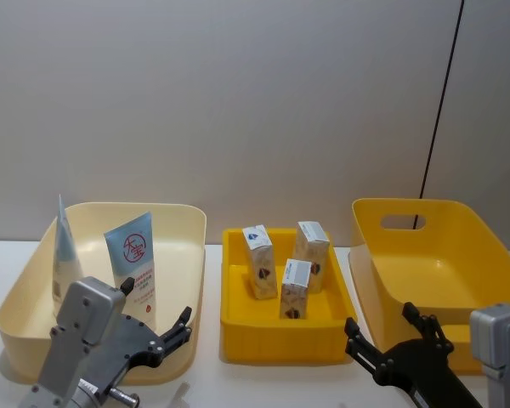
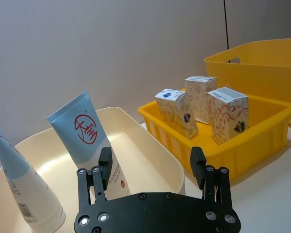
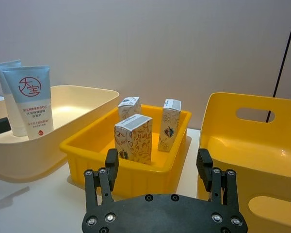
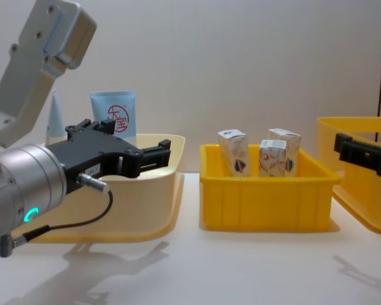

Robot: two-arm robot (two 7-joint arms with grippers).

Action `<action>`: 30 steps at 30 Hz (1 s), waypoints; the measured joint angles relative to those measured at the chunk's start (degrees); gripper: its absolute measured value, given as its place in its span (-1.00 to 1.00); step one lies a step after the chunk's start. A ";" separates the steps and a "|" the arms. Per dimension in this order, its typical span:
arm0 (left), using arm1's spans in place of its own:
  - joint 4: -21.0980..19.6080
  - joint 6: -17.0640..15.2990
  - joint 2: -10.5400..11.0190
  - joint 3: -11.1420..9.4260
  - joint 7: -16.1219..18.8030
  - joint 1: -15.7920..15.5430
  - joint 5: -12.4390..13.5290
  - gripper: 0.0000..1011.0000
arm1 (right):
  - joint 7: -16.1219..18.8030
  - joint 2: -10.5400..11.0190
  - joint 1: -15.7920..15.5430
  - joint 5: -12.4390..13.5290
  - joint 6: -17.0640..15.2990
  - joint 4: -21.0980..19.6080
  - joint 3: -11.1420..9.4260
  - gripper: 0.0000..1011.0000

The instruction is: Bimanual collaborative sorting of washing and personal care products

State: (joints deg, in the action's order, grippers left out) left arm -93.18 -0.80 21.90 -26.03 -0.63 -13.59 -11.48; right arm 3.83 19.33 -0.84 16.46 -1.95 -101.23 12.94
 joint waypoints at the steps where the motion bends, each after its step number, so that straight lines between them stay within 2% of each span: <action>1: 0.00 0.00 0.00 0.00 0.00 0.00 0.00 0.98 | 0.00 0.00 0.00 0.00 0.00 0.00 0.00 0.98; 30: 0.00 0.00 0.00 0.00 0.00 0.00 0.00 0.98 | 0.00 0.00 0.00 0.00 0.00 0.00 0.00 0.98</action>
State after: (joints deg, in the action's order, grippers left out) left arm -93.18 -0.80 21.89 -26.02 -0.63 -13.59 -11.48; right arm 3.83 19.33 -0.84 16.46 -1.95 -101.23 12.94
